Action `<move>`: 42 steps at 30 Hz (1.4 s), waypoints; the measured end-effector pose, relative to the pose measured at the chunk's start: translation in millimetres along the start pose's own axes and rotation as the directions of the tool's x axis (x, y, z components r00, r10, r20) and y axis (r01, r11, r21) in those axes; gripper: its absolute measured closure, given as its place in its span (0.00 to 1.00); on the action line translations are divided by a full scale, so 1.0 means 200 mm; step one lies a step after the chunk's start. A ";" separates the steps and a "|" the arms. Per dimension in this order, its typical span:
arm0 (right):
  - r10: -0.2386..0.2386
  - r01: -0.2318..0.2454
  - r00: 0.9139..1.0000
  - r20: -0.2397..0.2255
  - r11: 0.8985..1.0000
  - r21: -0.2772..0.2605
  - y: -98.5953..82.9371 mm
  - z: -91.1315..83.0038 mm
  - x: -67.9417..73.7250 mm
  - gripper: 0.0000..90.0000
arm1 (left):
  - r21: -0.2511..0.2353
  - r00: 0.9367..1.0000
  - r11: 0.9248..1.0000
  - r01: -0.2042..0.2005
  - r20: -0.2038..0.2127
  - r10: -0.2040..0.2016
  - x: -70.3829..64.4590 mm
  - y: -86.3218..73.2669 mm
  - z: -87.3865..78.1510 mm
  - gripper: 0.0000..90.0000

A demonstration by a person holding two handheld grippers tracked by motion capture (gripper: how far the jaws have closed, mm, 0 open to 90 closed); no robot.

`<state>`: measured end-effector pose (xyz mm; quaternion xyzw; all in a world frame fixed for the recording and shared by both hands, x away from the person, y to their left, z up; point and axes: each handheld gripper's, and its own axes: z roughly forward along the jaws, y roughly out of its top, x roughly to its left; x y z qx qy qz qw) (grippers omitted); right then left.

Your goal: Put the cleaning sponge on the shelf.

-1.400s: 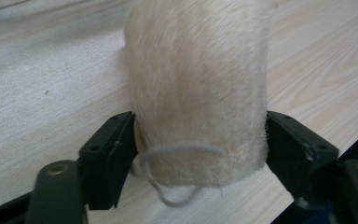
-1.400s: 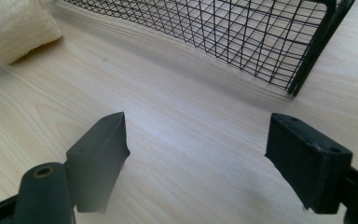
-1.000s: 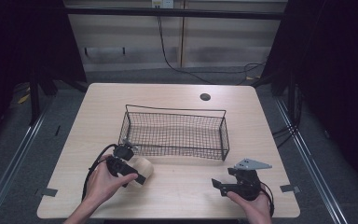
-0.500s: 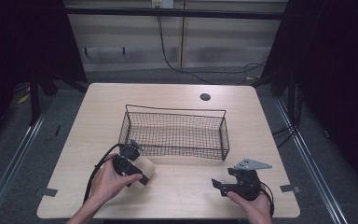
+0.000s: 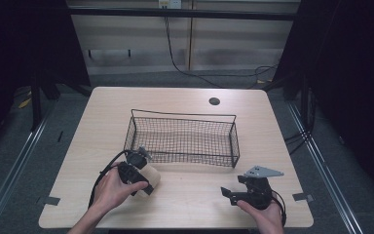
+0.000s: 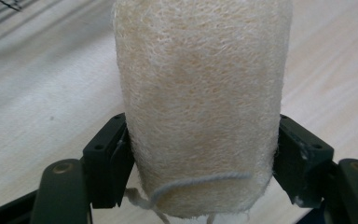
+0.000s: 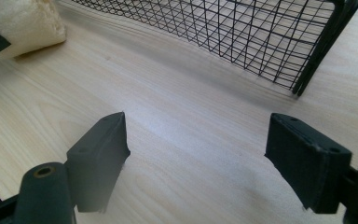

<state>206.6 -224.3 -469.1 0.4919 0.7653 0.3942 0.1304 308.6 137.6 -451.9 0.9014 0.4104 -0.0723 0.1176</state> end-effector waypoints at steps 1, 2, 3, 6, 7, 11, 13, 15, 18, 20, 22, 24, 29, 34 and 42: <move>0.000 0.000 1.000 0.000 1.000 0.000 0.00 0.00 0.00 0.23 | 0.000 1.000 1.000 0.000 0.000 0.000 0.00 0.00 0.00 0.32; -0.001 0.001 1.000 0.002 1.000 -0.001 0.00 0.00 0.00 0.23 | 0.008 1.000 1.000 -0.021 -0.017 0.021 0.00 0.00 0.00 0.32; -0.001 0.001 1.000 0.002 1.000 -0.001 0.00 0.00 0.00 0.23 | 0.008 1.000 1.000 -0.021 -0.017 0.021 0.00 0.00 0.00 0.32; 0.001 -0.001 1.000 0.004 1.000 -0.002 0.00 0.00 0.00 0.23 | 0.015 0.999 0.999 -0.051 -0.011 0.051 -0.01 0.00 -0.02 0.32; 0.001 -0.001 1.000 0.004 1.000 -0.002 0.00 0.00 0.00 0.23 | 0.010 0.998 0.998 -0.055 -0.018 0.055 -0.01 -0.01 -0.02 0.32; 0.003 -0.003 1.000 0.004 1.000 -0.001 0.00 0.00 0.00 0.23 | 0.004 0.997 0.997 -0.073 -0.013 0.073 -0.01 -0.01 -0.06 0.32; 0.003 -0.003 1.000 0.005 1.000 -0.002 0.00 0.00 0.00 0.23 | 0.000 0.997 0.997 -0.071 -0.004 0.071 -0.02 -0.01 -0.08 0.32; 0.003 -0.003 1.000 0.003 1.000 0.000 0.00 0.00 0.00 0.23 | -0.022 0.998 0.998 -0.054 0.007 0.054 -0.02 0.00 -0.11 0.32; 0.002 -0.002 1.000 0.004 1.000 -0.002 0.00 -0.01 0.00 0.23 | -0.046 0.998 0.997 -0.060 0.018 0.061 -0.03 0.00 -0.15 0.32; 0.002 -0.002 1.000 0.004 1.000 -0.003 0.00 -0.01 0.00 0.23 | -0.050 0.996 0.995 -0.087 0.018 0.088 -0.04 0.00 -0.19 0.32; 0.004 -0.004 1.000 0.006 1.000 -0.002 0.00 -0.01 0.00 0.23 | -0.055 0.996 0.994 -0.090 0.024 0.091 -0.05 0.00 -0.20 0.32; 0.004 -0.004 1.000 0.005 1.000 -0.003 0.00 -0.01 0.00 0.23 | -0.076 0.995 0.992 -0.096 0.025 0.098 -0.05 -0.01 -0.22 0.32; 0.006 -0.005 1.000 0.005 1.000 -0.003 0.00 -0.01 0.00 0.23 | -0.071 0.994 0.991 -0.109 0.020 0.111 -0.03 -0.01 -0.26 0.32; 0.011 -0.011 1.000 0.006 1.000 -0.002 0.00 -0.01 -0.01 0.23 | -0.069 0.993 0.992 -0.110 0.023 0.112 -0.03 -0.03 -0.29 0.32; 0.002 -0.002 1.000 0.000 1.000 -0.001 0.00 0.00 0.00 0.24 | -0.090 0.989 0.985 -0.147 0.020 0.150 -0.04 -0.04 -0.39 0.32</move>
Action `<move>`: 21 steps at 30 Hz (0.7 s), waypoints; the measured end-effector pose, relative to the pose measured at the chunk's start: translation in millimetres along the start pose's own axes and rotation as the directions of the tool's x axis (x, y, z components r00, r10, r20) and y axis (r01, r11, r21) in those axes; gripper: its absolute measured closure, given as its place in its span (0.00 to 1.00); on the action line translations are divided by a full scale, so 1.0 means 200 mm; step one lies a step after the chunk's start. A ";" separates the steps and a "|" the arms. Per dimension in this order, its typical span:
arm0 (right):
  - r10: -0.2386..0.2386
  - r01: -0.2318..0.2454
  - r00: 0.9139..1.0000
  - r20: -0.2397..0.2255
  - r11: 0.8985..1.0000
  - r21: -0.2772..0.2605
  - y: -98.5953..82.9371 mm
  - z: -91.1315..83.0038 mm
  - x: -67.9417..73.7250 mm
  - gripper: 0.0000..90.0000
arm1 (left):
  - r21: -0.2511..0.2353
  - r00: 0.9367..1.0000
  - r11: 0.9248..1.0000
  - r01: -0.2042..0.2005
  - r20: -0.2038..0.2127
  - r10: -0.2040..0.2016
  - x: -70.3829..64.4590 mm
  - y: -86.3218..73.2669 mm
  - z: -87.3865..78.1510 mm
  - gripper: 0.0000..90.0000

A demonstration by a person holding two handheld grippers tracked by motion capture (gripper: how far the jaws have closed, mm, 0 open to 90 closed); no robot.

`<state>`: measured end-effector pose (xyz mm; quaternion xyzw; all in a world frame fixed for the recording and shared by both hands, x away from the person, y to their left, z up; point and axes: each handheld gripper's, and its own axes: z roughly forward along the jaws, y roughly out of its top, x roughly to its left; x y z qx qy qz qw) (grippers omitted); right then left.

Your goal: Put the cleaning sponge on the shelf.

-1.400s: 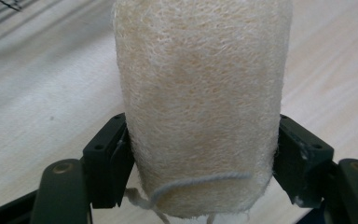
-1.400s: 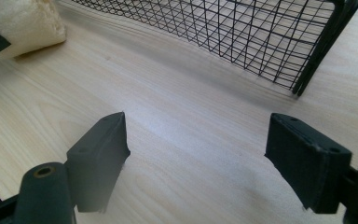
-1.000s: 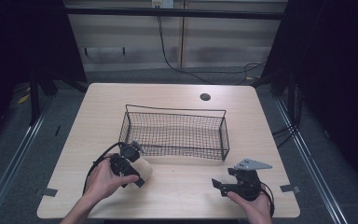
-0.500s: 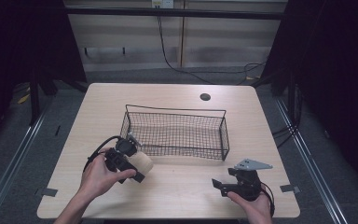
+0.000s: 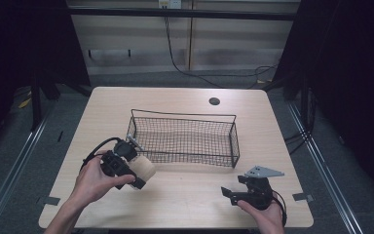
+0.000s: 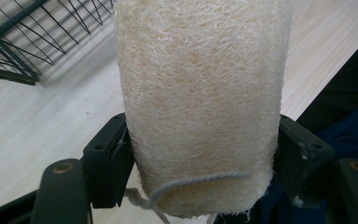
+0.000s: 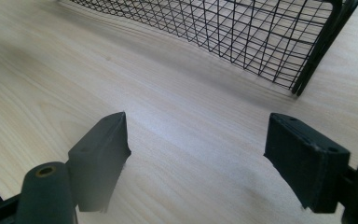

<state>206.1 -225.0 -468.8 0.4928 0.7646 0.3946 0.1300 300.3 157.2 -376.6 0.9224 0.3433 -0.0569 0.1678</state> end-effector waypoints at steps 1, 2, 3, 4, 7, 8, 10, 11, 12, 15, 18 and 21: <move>0.001 -0.001 1.000 -0.001 1.000 0.000 0.00 0.00 0.00 0.24 | -0.004 1.000 1.000 0.003 0.004 -0.003 0.00 0.00 -0.01 0.32; 0.002 -0.002 1.000 -0.002 1.000 -0.001 0.00 0.00 0.00 0.24 | -0.011 1.000 1.000 0.000 0.014 0.000 0.00 0.01 -0.03 0.32; 0.002 -0.002 1.000 -0.002 1.000 -0.001 0.00 0.00 0.00 0.24 | -0.011 1.000 1.000 0.000 0.014 0.000 0.00 0.01 -0.03 0.32; 0.001 -0.001 1.000 -0.002 1.000 -0.005 0.00 0.00 0.00 0.24 | -0.017 1.000 1.000 0.001 0.014 -0.001 0.00 0.01 -0.03 0.32; 0.004 -0.004 1.000 0.000 1.000 -0.005 0.00 0.00 0.00 0.24 | -0.019 1.000 1.000 -0.005 0.010 0.006 0.01 0.03 -0.06 0.32; 0.003 -0.003 1.000 -0.003 1.000 -0.006 0.00 0.00 0.00 0.24 | -0.024 1.000 1.000 -0.008 0.002 0.008 0.01 0.04 -0.08 0.32; -0.001 0.001 1.000 -0.006 1.000 -0.009 0.00 0.00 0.00 0.24 | -0.034 1.000 0.999 -0.005 0.000 0.005 0.01 0.05 -0.10 0.32; -0.001 0.001 1.000 -0.006 1.000 -0.009 0.00 0.00 0.00 0.24 | -0.034 1.000 0.999 -0.005 0.000 0.005 0.01 0.05 -0.10 0.32; -0.003 0.003 1.000 -0.006 1.000 -0.012 0.00 0.00 0.00 0.24 | -0.031 1.000 1.000 -0.004 0.000 0.004 0.02 0.05 -0.11 0.32; 0.002 -0.002 1.000 -0.002 1.000 -0.018 0.00 -0.01 0.00 0.24 | -0.039 1.000 0.999 0.005 0.004 -0.004 0.02 0.07 -0.13 0.32; -0.003 0.003 1.000 -0.007 1.000 -0.015 0.00 0.00 0.00 0.22 | -0.048 1.000 0.999 0.007 0.006 -0.006 0.03 0.08 -0.15 0.32; -0.008 0.008 1.000 -0.010 1.000 -0.006 0.00 0.00 0.00 0.22 | -0.044 1.000 0.999 0.009 -0.017 -0.010 0.03 0.08 -0.18 0.32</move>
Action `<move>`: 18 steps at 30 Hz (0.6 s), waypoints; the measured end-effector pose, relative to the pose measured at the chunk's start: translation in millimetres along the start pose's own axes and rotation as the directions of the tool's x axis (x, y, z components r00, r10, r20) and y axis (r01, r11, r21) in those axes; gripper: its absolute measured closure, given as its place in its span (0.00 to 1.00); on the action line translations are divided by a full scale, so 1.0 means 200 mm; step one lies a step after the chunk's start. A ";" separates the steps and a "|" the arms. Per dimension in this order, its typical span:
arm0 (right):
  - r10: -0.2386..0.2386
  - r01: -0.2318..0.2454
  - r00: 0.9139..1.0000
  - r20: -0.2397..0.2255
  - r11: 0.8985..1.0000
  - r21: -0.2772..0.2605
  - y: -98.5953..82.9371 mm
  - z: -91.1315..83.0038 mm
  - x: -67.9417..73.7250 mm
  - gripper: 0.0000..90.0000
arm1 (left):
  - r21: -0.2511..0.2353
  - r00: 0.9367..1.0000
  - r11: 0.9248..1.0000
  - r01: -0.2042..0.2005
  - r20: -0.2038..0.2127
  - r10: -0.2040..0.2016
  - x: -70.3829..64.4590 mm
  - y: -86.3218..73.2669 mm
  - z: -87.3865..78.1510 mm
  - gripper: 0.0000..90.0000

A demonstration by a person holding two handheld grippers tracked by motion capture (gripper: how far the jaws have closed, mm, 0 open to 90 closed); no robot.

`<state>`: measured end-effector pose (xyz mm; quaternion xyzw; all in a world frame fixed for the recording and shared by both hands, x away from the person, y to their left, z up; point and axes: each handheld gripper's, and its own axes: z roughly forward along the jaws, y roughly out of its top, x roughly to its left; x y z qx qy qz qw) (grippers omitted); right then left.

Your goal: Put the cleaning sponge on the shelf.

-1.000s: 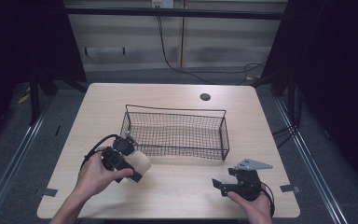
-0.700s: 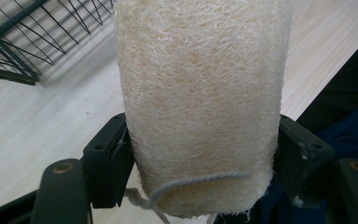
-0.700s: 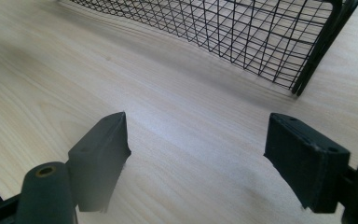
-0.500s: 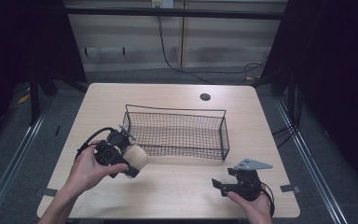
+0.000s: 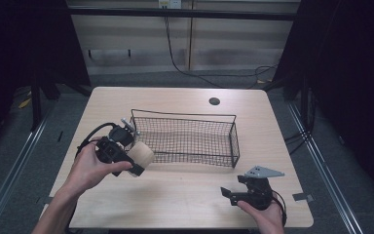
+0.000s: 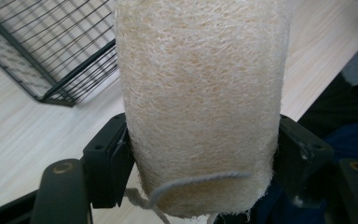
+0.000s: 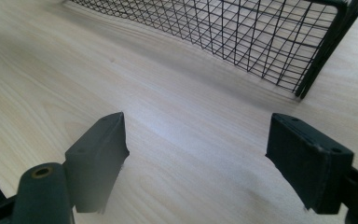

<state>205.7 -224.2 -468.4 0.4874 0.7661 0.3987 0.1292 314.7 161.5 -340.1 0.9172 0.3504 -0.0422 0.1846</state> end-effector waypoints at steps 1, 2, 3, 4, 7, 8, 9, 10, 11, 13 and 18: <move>0.002 -0.002 1.000 0.001 1.000 -0.001 0.00 0.00 0.00 0.21 | -0.014 1.000 1.000 0.001 -0.002 -0.001 0.00 0.00 -0.03 0.32; 0.002 -0.002 1.000 0.001 1.000 -0.001 0.00 0.00 0.00 0.21 | -0.014 1.000 1.000 0.001 -0.002 -0.001 0.00 0.00 -0.03 0.32; 0.001 -0.001 1.000 -0.001 1.000 -0.003 0.00 0.00 0.00 0.20 | -0.025 1.000 1.000 0.008 -0.016 -0.009 -0.01 0.02 -0.06 0.32; 0.000 0.000 1.000 -0.001 1.000 -0.003 0.00 0.00 0.00 0.19 | -0.025 1.000 1.000 0.008 -0.016 -0.009 -0.01 0.02 -0.06 0.32; -0.003 0.003 1.000 -0.004 1.000 -0.007 0.01 0.00 0.00 0.19 | -0.046 0.999 0.997 0.055 0.001 -0.055 0.01 0.04 -0.10 0.32; -0.002 0.002 1.000 -0.004 1.000 -0.008 0.01 0.00 0.00 0.19 | -0.046 0.999 0.997 0.055 0.001 -0.055 0.01 0.04 -0.10 0.32; 0.000 0.000 1.000 -0.002 1.000 -0.010 0.01 0.00 0.00 0.19 | -0.037 0.999 0.998 0.053 0.000 -0.053 0.02 0.05 -0.10 0.32; 0.003 -0.003 1.000 -0.001 1.000 -0.010 0.01 0.00 0.00 0.19 | -0.032 0.998 0.998 0.059 0.000 -0.059 0.04 0.06 -0.10 0.32; 0.002 -0.002 1.000 -0.004 1.000 -0.011 0.01 0.00 0.00 0.19 | -0.021 0.998 0.998 0.057 0.002 -0.057 0.05 0.07 -0.10 0.32; 0.001 -0.001 1.000 -0.004 1.000 -0.010 0.00 0.00 0.00 0.19 | -0.031 0.999 0.998 0.053 0.009 -0.053 0.07 0.08 -0.12 0.32; 0.004 -0.004 1.000 -0.004 1.000 -0.009 0.01 0.00 0.00 0.19 | -0.050 0.998 0.997 0.063 0.000 -0.063 0.07 0.10 -0.16 0.32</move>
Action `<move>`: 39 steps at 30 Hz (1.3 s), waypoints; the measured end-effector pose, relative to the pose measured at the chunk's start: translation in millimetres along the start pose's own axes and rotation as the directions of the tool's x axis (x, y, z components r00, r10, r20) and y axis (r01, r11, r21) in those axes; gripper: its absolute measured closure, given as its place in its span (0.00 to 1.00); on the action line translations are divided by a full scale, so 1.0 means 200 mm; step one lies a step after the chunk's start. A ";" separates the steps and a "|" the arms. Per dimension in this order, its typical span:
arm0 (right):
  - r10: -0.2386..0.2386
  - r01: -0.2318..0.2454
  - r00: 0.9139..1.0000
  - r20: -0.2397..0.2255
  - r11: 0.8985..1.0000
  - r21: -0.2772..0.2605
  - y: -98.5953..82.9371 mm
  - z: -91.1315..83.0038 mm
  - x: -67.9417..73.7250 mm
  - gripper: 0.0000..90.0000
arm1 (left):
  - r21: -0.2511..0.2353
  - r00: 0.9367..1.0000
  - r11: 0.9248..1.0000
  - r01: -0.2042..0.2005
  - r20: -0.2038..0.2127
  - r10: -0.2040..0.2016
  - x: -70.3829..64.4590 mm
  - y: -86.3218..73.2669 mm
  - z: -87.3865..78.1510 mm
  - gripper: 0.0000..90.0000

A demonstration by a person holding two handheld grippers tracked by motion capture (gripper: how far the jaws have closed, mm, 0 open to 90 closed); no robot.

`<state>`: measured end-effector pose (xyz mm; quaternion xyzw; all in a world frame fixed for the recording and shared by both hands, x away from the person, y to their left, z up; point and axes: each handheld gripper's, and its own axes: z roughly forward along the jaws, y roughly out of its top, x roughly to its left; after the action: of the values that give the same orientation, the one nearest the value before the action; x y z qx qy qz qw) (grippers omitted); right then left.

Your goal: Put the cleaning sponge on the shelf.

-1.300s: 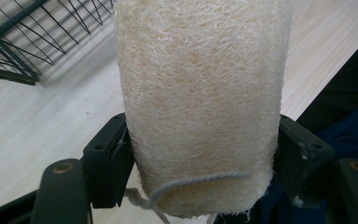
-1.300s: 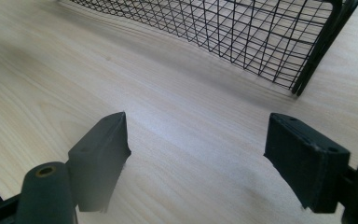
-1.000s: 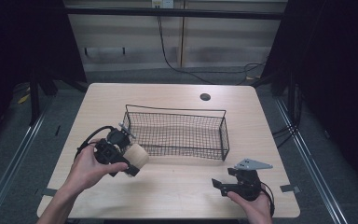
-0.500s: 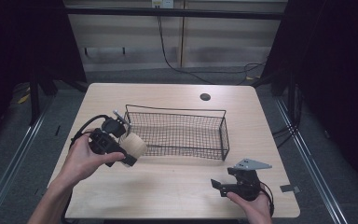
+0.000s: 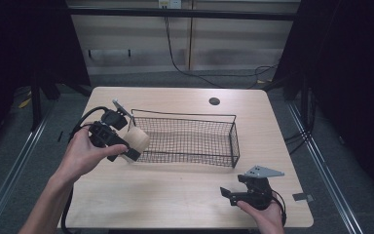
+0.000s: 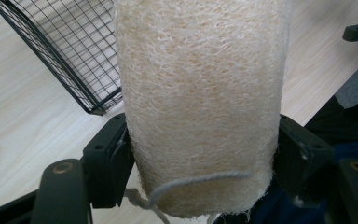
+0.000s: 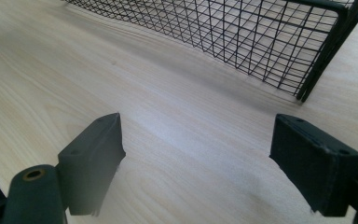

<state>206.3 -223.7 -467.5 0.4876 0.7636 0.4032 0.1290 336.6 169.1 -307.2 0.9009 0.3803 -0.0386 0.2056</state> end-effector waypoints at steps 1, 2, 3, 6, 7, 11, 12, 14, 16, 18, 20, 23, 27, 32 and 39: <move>-0.002 0.002 1.000 0.001 1.000 0.000 0.00 0.00 0.00 0.19 | -0.003 1.000 1.000 0.006 -0.001 -0.006 0.01 0.01 -0.01 0.32; -0.002 0.002 1.000 0.001 1.000 0.000 0.00 0.00 0.00 0.19 | -0.012 1.000 0.999 0.030 -0.002 -0.030 0.02 0.02 -0.01 0.32; -0.003 0.003 1.000 -0.001 1.000 -0.001 0.00 0.00 0.00 0.19 | -0.034 0.998 0.997 0.063 -0.007 -0.063 0.04 0.04 -0.03 0.32; 0.000 0.000 1.000 0.002 1.000 0.000 0.00 0.00 0.00 0.19 | -0.037 0.998 0.997 0.067 -0.012 -0.067 0.04 0.06 -0.03 0.32; 0.001 -0.001 1.000 0.002 1.000 0.000 0.00 0.00 0.00 0.19 | -0.029 0.998 0.997 0.067 -0.012 -0.067 0.04 0.07 -0.03 0.32; -0.001 0.001 1.000 0.001 1.000 0.003 0.00 0.00 0.00 0.19 | -0.023 0.997 0.997 0.080 -0.006 -0.080 0.04 0.12 -0.02 0.32; -0.004 0.004 1.000 0.002 1.000 0.001 0.00 0.00 0.00 0.19 | -0.029 0.995 0.995 0.096 0.002 -0.096 0.05 0.12 -0.01 0.32; -0.004 0.004 1.000 0.001 1.000 0.001 0.00 0.00 0.00 0.19 | -0.033 0.993 0.992 0.120 0.000 -0.120 0.06 0.14 0.00 0.32; -0.002 0.002 1.000 0.003 1.000 0.000 0.00 0.00 0.00 0.19 | -0.023 0.990 0.990 0.138 -0.016 -0.138 0.07 0.16 0.00 0.32; -0.001 0.001 1.000 0.007 1.000 0.000 0.00 0.00 0.00 0.19 | -0.020 0.988 0.988 0.155 -0.019 -0.155 0.08 0.18 0.01 0.32; 0.001 -0.001 1.000 0.003 1.000 0.000 0.00 0.00 0.00 0.19 | -0.024 0.983 0.983 0.181 -0.015 -0.182 0.10 0.19 0.02 0.32; 0.000 0.000 1.000 0.001 1.000 0.000 0.00 0.00 0.00 0.19 | -0.015 0.978 0.978 0.206 -0.023 -0.207 0.12 0.22 0.04 0.32; 0.004 -0.004 1.000 0.002 1.000 0.002 0.00 0.00 0.00 0.19 | -0.003 0.968 0.968 0.250 -0.033 -0.250 0.13 0.25 0.07 0.32; 0.004 -0.004 1.000 0.003 1.000 0.002 0.00 0.00 0.00 0.19 | 0.017 0.949 0.949 0.314 -0.032 -0.314 0.16 0.29 0.10 0.32; 0.002 -0.002 1.000 0.007 1.000 -0.002 0.00 -0.01 0.00 0.20 | 0.003 0.928 0.929 0.369 -0.049 -0.369 0.19 0.33 0.13 0.32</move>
<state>205.5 -225.1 -467.5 0.4894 0.7623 0.4026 0.1319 411.5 142.1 -317.2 0.8153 0.5473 -0.0574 0.1801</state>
